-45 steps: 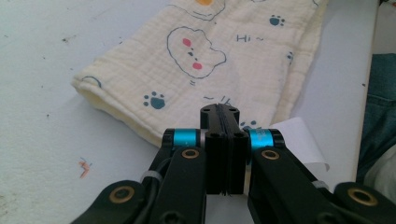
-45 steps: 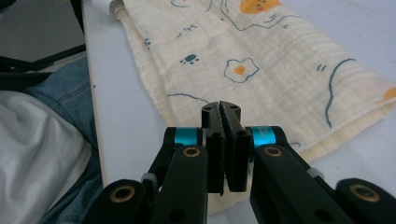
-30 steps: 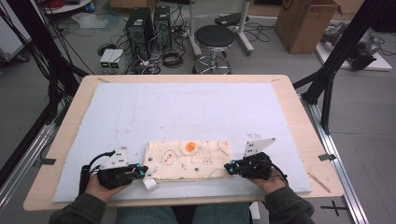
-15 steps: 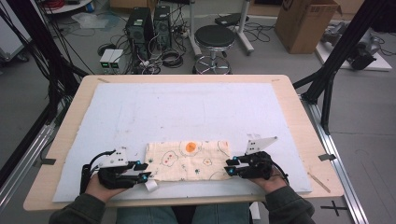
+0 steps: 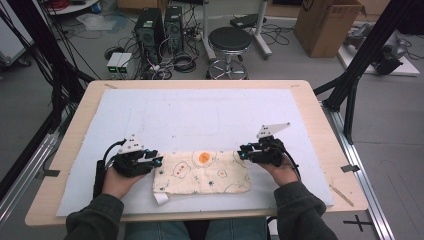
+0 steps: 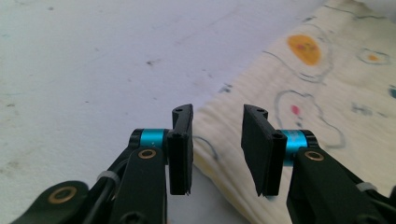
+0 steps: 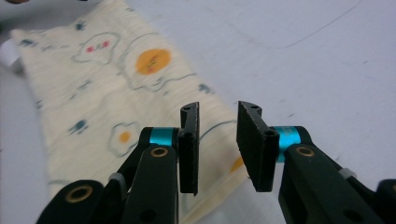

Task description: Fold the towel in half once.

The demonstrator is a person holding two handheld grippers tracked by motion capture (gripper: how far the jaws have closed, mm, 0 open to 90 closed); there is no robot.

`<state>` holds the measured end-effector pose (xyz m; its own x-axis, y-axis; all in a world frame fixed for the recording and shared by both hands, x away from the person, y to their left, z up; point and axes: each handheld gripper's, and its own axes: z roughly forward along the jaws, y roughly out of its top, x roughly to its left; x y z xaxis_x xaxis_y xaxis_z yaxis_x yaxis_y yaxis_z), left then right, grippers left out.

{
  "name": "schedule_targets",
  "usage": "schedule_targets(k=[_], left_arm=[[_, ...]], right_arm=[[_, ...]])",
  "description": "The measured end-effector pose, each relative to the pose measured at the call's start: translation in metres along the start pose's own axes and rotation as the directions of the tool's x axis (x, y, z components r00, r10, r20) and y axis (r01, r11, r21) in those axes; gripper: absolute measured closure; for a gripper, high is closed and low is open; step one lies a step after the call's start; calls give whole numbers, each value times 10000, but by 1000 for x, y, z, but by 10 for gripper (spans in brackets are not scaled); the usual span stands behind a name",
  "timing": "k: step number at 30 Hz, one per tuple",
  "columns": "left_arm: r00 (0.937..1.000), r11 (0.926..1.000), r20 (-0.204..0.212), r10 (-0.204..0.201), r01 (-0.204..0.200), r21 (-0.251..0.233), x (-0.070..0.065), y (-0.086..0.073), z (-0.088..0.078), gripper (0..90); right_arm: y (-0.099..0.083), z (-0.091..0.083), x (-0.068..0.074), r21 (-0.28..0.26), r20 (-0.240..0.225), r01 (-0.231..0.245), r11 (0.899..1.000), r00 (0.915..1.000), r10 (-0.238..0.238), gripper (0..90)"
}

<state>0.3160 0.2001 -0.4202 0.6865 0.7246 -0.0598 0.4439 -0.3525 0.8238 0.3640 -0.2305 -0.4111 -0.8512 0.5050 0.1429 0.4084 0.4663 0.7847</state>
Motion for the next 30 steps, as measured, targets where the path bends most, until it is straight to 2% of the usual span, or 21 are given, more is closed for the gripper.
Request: schedule_targets(k=[4, 7, 10, 14, 18, 23, 30], left_arm=[[9990, 9992, -246, -369, 372, 122, 10, 3, 15, 581], [9960, 9952, 2, -894, 894, 401, 17, 1, 24, 561], [9946, 9920, 78, -1033, 1024, 739, 20, -1, 30, 595], [9976, 9929, 195, -661, 638, 1002, 19, -2, 31, 721], [9987, 9937, 292, -422, 389, 1054, 18, -3, 30, 825], [9995, 9941, 208, -237, 213, 1062, 17, -3, 29, 854], [9997, 9977, -170, -200, 211, 650, 18, -1, 28, 860]], right_arm=[[3, 11, -14, 53, 202, -461, 9989, 9987, 460, 668], [1, 19, -21, 324, 126, -724, 9969, 9973, 720, 639], [-1, 25, -26, 585, 80, -869, 9945, 9962, 866, 634], [-3, 29, -26, 876, -23, -945, 9917, 9955, 950, 687], [-6, 33, -26, 1205, -42, -817, 9893, 9966, 829, 839], [-6, 29, -27, 1212, 286, -981, 9878, 9950, 953, 855], [-5, 28, -29, 1028, 677, -916, 9905, 9941, 849, 858]])
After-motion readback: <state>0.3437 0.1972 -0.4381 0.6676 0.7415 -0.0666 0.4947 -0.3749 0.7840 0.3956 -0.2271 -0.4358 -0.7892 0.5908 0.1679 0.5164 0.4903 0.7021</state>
